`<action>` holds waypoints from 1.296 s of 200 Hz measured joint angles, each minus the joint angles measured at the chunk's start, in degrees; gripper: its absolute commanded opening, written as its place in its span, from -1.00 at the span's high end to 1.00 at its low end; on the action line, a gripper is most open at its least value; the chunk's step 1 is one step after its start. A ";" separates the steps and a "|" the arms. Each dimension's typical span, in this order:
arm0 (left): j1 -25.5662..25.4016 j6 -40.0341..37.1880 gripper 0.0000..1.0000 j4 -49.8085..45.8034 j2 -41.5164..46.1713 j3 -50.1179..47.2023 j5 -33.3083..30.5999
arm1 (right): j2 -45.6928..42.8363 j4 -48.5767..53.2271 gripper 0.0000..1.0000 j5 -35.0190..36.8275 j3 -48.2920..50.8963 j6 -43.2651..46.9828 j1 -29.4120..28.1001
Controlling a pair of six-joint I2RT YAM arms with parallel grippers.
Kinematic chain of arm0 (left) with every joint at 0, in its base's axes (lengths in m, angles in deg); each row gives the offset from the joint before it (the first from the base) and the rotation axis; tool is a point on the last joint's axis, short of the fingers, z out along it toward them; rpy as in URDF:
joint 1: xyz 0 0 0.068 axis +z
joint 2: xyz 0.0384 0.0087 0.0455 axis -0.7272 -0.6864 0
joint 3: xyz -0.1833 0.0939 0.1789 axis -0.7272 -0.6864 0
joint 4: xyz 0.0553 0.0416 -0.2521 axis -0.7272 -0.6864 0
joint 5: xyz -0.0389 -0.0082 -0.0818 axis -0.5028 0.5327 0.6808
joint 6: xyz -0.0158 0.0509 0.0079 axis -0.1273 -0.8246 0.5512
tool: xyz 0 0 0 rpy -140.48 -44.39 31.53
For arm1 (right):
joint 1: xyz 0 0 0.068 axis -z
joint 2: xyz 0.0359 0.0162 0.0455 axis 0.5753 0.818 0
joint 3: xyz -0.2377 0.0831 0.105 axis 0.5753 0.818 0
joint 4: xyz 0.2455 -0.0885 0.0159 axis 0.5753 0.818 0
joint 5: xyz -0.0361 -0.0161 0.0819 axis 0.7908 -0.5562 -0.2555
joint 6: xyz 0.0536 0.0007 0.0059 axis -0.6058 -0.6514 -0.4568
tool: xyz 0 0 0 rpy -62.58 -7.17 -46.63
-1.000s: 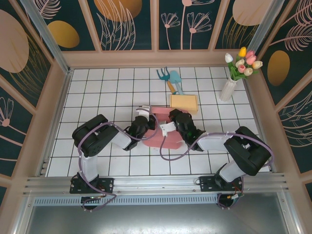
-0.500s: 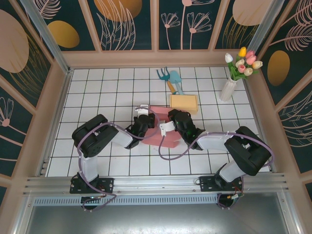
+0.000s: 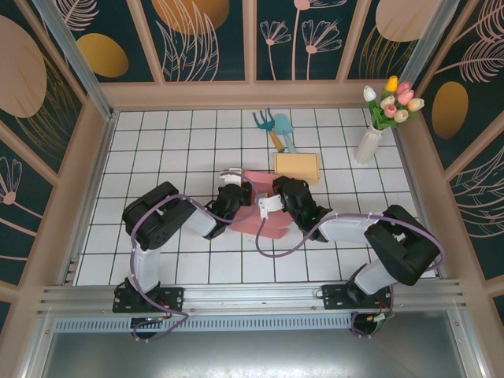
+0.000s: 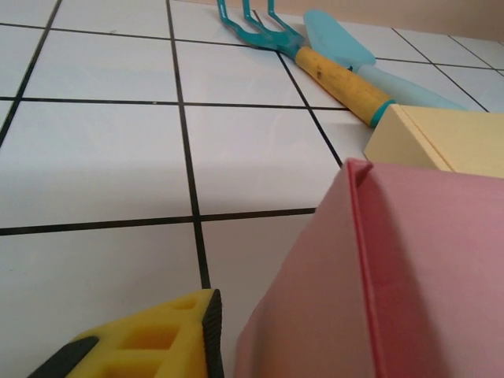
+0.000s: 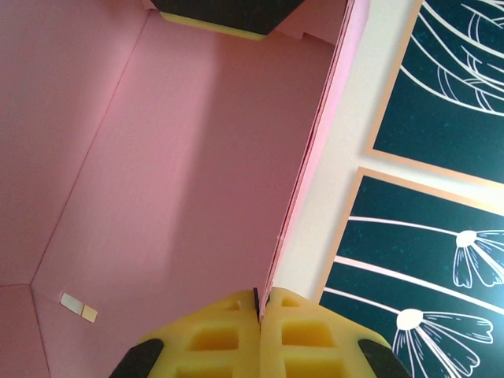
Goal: Fold the paper box
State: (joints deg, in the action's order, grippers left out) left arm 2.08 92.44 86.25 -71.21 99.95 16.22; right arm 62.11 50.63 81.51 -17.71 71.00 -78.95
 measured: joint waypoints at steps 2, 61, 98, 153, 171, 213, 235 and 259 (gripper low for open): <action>0.02 -0.04 0.38 0.07 -0.02 0.00 0.02 | 0.00 0.04 1.00 0.00 -0.02 -0.09 0.02; -0.31 -0.44 0.52 -0.66 -0.02 0.33 -1.38 | -0.02 0.79 1.00 0.26 -0.52 -0.63 0.13; -1.49 1.29 0.46 -6.80 1.57 1.46 -6.78 | -0.02 1.14 1.00 -0.55 -0.92 -1.27 0.11; -1.42 0.35 0.06 -8.00 3.30 -0.39 -7.98 | -0.02 2.19 1.00 -1.79 -1.51 -2.16 0.22; -0.11 -0.26 0.01 -6.14 3.39 -1.33 -4.52 | -0.02 2.45 1.00 -1.75 -1.60 -2.60 0.24; 1.38 -0.68 -0.04 -4.98 3.37 -2.12 0.24 | -0.02 3.04 1.00 -1.49 -1.79 -3.39 0.28; 1.57 -0.72 -0.06 -4.79 2.93 -2.05 1.07 | -0.02 3.56 1.00 -1.31 -2.03 -3.43 0.35; 1.57 -0.74 -0.09 -3.45 1.49 -1.81 1.09 | -0.02 3.80 1.00 -1.14 -2.19 -3.67 0.42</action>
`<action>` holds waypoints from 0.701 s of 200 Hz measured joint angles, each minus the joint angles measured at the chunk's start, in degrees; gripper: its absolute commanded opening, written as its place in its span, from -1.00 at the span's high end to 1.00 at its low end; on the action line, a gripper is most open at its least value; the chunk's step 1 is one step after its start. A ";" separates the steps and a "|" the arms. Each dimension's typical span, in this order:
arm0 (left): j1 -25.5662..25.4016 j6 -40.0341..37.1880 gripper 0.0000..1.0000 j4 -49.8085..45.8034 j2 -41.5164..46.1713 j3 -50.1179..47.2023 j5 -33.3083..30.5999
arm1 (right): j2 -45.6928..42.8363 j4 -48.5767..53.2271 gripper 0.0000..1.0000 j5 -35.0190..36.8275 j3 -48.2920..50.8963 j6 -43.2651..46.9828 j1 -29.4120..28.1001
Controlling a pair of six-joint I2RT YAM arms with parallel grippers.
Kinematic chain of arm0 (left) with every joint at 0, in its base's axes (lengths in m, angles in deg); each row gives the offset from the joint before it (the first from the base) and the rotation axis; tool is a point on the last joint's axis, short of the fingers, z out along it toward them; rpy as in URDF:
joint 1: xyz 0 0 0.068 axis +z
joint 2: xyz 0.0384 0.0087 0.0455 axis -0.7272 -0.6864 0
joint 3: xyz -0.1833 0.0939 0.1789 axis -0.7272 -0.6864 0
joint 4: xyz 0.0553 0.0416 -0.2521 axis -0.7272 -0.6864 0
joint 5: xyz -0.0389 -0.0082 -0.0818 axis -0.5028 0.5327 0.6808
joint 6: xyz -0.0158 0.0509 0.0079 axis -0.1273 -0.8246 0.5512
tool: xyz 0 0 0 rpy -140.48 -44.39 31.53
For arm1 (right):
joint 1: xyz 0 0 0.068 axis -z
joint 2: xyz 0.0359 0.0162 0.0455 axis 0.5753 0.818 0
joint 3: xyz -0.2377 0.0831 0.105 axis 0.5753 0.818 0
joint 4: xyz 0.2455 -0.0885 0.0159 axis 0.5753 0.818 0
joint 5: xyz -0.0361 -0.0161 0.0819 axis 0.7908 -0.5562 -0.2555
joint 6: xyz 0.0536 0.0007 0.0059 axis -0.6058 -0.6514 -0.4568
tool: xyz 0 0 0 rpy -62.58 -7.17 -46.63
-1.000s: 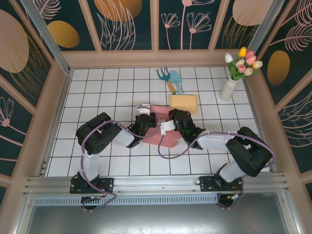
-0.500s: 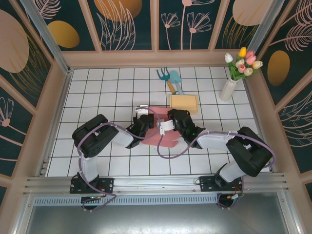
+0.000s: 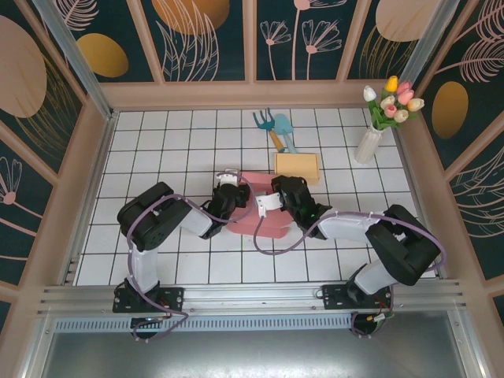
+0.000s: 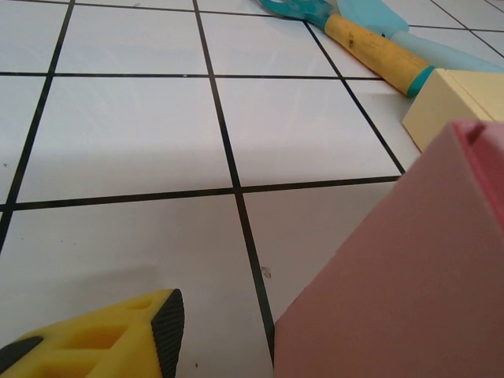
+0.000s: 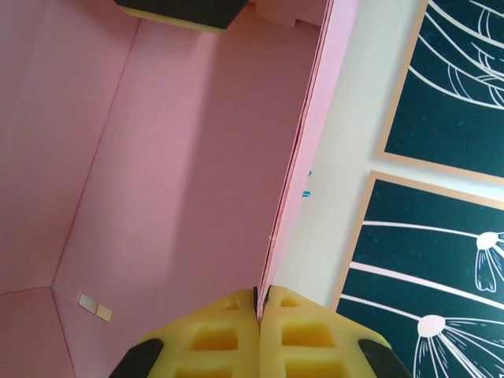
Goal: Fold the paper box
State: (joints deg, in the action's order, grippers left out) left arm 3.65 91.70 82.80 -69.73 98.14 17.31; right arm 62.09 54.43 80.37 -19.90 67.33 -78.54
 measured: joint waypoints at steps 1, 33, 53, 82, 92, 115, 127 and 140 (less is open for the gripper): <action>0.00 -0.04 -0.09 0.09 -0.11 0.02 -0.02 | 0.00 0.00 1.00 0.00 0.00 -0.02 0.00; -0.02 -0.42 -0.09 0.37 -1.03 0.13 -0.17 | 0.00 0.35 1.00 -0.02 -0.13 -0.63 0.20; -0.13 -0.37 -0.03 -0.90 -1.03 0.87 -1.05 | 0.00 0.44 1.00 0.00 -0.20 -1.01 0.20; -1.14 0.96 0.28 -2.36 -0.98 1.51 -4.02 | 0.00 0.61 1.00 -0.37 -0.42 -1.05 0.13; -1.57 1.33 0.37 -2.75 -0.81 1.49 -5.07 | 0.00 0.74 1.00 -0.68 -0.52 -1.16 0.07; -2.12 2.64 0.49 -4.52 0.31 1.49 -7.17 | 0.00 0.87 1.00 -1.25 -0.94 -1.31 -0.20; -2.12 2.99 0.55 -5.20 0.98 1.46 -7.74 | 0.00 0.98 1.00 -1.77 -1.20 -1.66 -0.20; -2.12 3.26 0.55 -5.51 1.73 1.09 -8.02 | 0.00 0.98 1.00 -2.34 -1.38 -2.10 -0.20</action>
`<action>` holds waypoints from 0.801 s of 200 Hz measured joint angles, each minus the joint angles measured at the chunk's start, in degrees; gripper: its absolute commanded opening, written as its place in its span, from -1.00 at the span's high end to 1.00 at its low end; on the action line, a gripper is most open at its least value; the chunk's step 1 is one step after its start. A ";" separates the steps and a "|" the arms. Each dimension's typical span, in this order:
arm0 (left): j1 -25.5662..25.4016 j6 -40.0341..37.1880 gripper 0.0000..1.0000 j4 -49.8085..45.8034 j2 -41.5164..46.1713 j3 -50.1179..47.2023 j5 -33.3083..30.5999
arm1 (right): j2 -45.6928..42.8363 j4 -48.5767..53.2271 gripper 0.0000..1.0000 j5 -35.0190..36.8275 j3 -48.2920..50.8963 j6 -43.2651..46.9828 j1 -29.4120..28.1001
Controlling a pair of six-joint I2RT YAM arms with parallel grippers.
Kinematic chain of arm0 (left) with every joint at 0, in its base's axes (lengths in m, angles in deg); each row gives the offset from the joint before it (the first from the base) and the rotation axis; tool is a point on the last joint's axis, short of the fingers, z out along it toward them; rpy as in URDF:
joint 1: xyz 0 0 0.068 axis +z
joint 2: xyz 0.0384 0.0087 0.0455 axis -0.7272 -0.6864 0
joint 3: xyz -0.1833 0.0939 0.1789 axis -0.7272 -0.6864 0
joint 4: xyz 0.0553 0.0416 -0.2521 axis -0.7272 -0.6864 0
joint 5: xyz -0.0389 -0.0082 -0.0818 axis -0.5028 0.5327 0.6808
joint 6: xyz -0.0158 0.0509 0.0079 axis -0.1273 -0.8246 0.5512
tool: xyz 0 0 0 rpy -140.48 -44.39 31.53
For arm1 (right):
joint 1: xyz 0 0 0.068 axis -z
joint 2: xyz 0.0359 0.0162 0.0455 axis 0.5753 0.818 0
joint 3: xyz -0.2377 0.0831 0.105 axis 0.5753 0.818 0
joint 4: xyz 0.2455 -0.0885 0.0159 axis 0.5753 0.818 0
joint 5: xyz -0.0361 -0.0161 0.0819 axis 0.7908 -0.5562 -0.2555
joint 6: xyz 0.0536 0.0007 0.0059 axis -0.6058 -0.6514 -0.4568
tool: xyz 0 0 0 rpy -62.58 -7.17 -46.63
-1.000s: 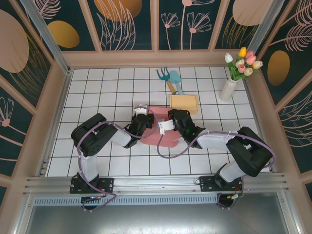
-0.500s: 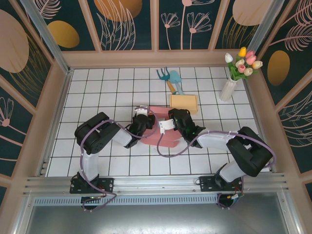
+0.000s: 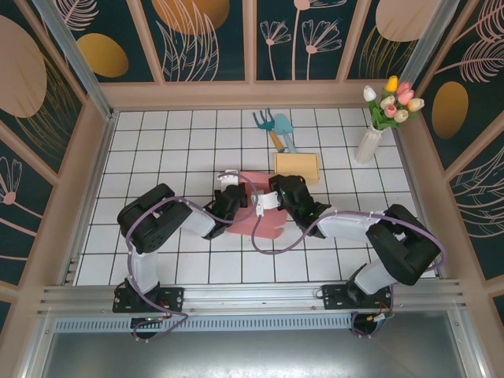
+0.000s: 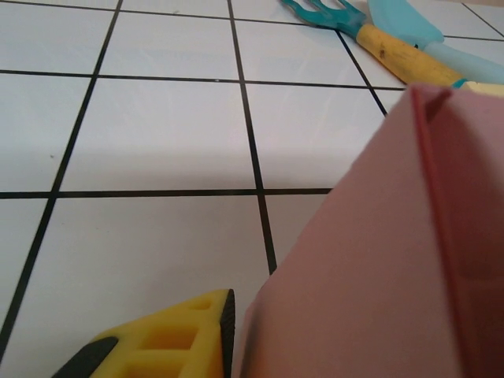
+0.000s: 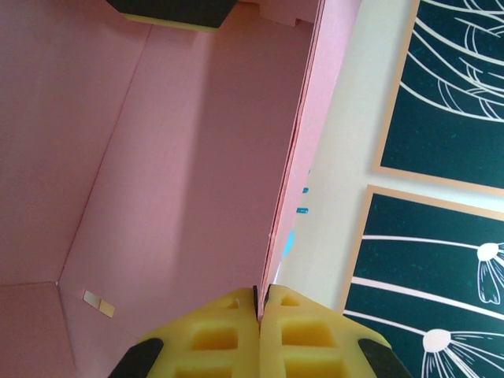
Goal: Fold the paper box
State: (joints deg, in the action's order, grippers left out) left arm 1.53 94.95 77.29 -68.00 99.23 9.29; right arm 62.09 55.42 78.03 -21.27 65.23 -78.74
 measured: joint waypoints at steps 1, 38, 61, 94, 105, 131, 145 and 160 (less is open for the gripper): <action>0.00 0.00 0.54 0.00 0.04 -0.04 0.00 | 0.00 0.00 1.00 -0.04 -0.02 0.00 0.00; 1.05 -3.63 0.04 3.34 0.85 -4.04 3.54 | 0.17 3.63 1.00 -0.55 -1.75 -2.80 -0.35; 3.04 -7.56 -0.02 9.09 2.08 -9.01 6.93 | 2.56 13.38 1.00 0.15 -8.94 -9.07 -1.29; 3.93 -12.07 -0.05 16.79 5.68 -16.85 9.60 | 5.18 23.96 1.00 -0.70 -15.15 -16.22 -1.55; 3.93 -12.87 -0.07 18.78 6.58 -19.02 10.51 | 5.55 26.49 1.00 -1.18 -16.20 -18.18 -1.68; 3.93 -13.40 -0.08 21.97 9.29 -23.02 11.85 | 6.56 30.97 1.00 -1.57 -18.36 -21.90 -2.21; 3.93 -13.55 -0.08 22.51 11.47 -24.44 12.55 | 6.78 33.16 1.00 -1.60 -19.39 -23.61 -2.32; 3.93 -13.55 -0.11 22.82 14.64 -25.57 13.46 | 6.91 35.32 1.00 -1.53 -20.28 -25.20 -2.32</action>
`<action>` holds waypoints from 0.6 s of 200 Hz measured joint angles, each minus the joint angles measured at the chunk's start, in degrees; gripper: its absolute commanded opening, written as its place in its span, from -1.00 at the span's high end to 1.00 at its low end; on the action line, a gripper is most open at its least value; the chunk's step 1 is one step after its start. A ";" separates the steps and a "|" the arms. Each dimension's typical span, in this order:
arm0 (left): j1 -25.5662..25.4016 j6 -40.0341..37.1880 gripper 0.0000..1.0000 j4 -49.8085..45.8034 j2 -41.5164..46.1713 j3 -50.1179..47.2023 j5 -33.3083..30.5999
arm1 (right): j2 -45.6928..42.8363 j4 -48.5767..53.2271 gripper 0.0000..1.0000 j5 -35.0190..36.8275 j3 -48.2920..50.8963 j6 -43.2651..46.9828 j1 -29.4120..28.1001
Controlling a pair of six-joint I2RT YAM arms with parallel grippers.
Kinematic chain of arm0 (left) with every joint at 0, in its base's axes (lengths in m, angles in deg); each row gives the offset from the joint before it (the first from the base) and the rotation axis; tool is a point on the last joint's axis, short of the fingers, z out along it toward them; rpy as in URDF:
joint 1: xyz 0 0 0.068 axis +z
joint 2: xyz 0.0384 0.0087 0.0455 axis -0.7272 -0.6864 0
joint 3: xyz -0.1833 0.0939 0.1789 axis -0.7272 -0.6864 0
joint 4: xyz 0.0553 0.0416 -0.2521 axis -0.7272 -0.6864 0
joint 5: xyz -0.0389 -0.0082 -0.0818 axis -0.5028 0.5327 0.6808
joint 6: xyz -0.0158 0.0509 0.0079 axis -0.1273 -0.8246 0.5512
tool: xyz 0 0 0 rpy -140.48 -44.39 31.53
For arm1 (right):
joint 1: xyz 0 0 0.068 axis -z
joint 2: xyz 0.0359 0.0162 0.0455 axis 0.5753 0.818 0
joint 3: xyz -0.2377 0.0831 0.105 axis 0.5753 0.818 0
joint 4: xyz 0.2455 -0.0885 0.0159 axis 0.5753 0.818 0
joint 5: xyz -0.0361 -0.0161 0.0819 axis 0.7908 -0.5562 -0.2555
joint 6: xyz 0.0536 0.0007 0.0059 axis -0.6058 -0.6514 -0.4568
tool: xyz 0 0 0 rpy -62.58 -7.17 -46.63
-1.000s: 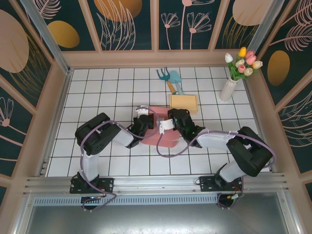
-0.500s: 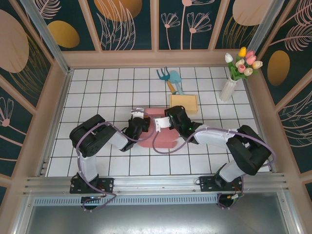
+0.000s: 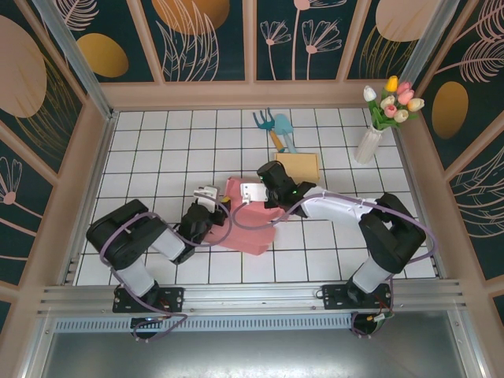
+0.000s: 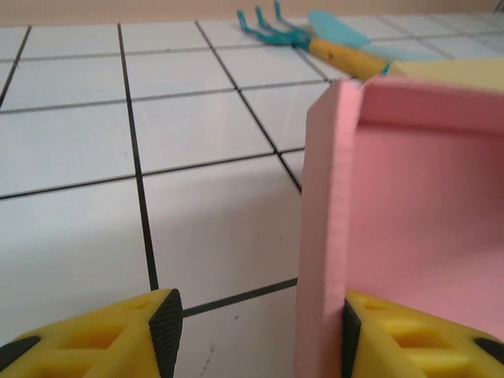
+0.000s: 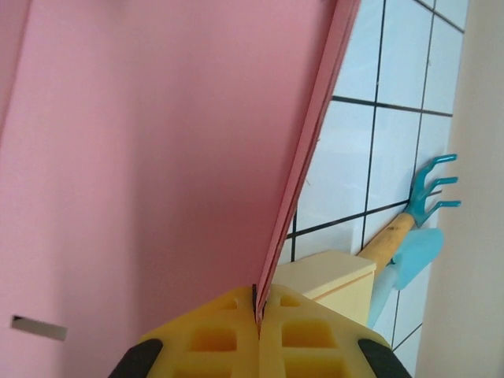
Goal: Fold the paper box
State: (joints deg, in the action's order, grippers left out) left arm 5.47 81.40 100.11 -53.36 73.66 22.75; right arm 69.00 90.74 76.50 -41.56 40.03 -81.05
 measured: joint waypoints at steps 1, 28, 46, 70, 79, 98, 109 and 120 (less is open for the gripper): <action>0.00 0.00 -0.12 0.00 0.15 -0.02 0.04 | 0.00 0.11 1.00 0.00 -0.04 -0.13 0.00; 0.70 0.02 -0.13 -0.66 4.85 0.31 0.42 | 0.00 4.15 1.00 2.80 -0.61 -2.03 0.28; 1.29 0.00 -0.13 -2.34 5.42 2.29 0.37 | 0.00 6.03 1.00 4.98 -0.61 -2.58 0.63; 1.36 0.00 -0.13 -4.72 5.07 5.31 1.40 | -0.04 6.23 1.00 6.69 -0.59 -2.86 -0.15; 1.33 0.02 -0.13 -4.72 4.92 5.53 2.10 | -0.17 5.77 1.00 7.54 -0.35 -2.99 -0.57; 1.33 0.07 -0.14 -4.68 4.68 4.85 3.96 | -1.57 1.73 1.00 10.21 2.38 -2.43 -1.60; 1.33 0.07 -0.14 -4.42 4.70 3.91 4.74 | -2.93 -1.75 1.00 12.41 4.87 -1.66 -2.34; 1.33 0.04 -0.14 -4.31 4.81 2.91 5.18 | -4.31 -6.05 1.00 14.78 7.56 -0.07 -3.21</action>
State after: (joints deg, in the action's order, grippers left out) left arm 6.80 81.44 95.81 -48.55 76.57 27.93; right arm 64.69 84.68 91.28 -34.00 39.97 -84.27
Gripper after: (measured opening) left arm 0.569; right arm 0.067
